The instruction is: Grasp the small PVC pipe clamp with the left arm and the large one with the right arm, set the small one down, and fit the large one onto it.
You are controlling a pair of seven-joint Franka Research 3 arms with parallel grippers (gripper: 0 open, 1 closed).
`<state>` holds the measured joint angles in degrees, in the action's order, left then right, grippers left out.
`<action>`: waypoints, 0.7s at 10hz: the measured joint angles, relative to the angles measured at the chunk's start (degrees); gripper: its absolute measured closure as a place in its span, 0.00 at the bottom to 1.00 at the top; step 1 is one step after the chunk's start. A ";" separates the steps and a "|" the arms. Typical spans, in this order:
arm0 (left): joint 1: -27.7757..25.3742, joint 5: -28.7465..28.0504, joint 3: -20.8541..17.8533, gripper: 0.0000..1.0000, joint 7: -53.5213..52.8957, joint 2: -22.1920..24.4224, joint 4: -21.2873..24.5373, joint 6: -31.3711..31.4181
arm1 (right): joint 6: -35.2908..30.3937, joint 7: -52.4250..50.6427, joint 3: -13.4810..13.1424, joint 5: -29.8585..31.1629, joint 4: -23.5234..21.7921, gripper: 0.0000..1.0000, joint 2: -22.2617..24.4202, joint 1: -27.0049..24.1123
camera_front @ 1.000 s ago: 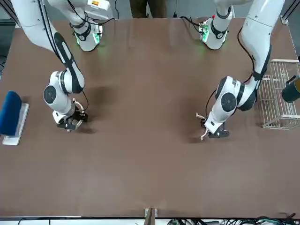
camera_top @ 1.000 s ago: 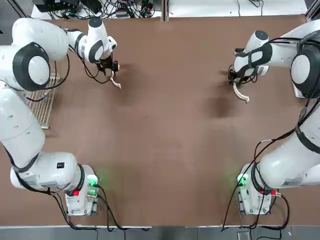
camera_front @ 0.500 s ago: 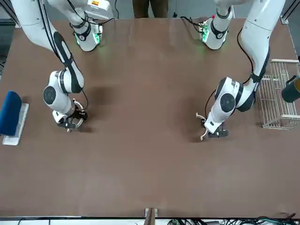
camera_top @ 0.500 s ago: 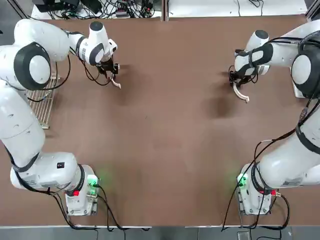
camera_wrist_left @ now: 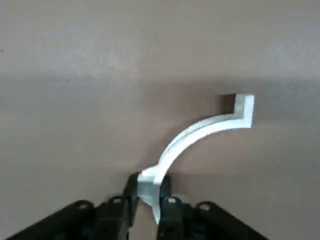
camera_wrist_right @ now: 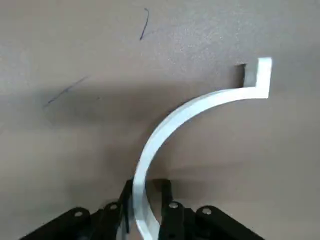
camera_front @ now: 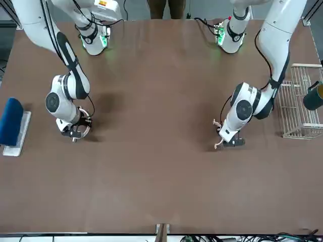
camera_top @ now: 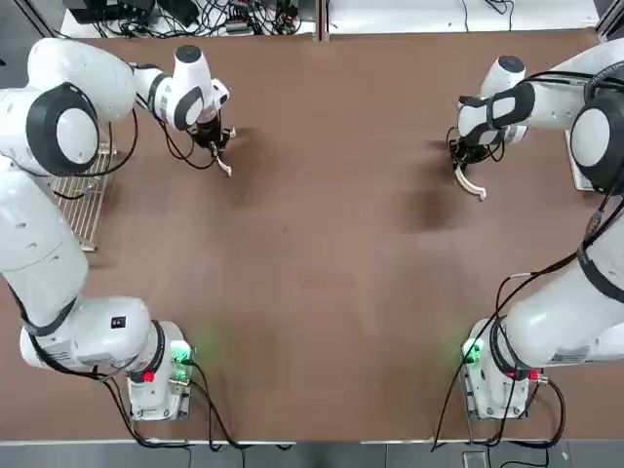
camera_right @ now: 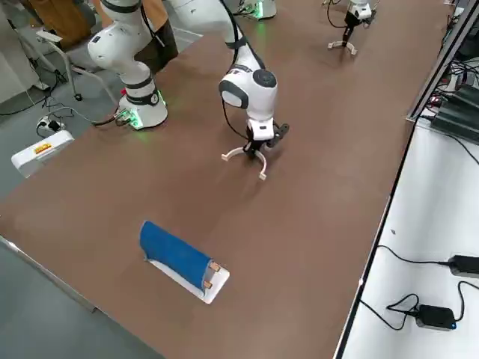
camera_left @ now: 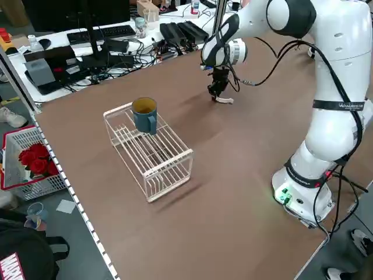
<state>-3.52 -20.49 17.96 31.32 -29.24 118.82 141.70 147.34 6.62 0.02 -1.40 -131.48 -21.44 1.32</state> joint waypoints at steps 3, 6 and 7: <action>-0.29 -0.11 1.88 0.79 0.13 1.71 -2.38 0.20 | -0.01 0.00 0.01 0.00 -0.01 0.85 0.00 0.00; 1.11 0.07 8.40 0.79 4.69 3.03 -10.93 -7.43 | -0.59 0.00 0.01 0.01 0.05 0.91 0.62 -0.01; 3.32 1.35 9.78 0.79 8.33 2.59 -15.25 -12.58 | -1.93 0.00 0.06 0.01 0.23 0.91 1.26 0.02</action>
<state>-0.20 -19.14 27.73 39.65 -26.64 103.57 129.12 145.41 6.62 0.08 -1.39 -131.26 -20.18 1.34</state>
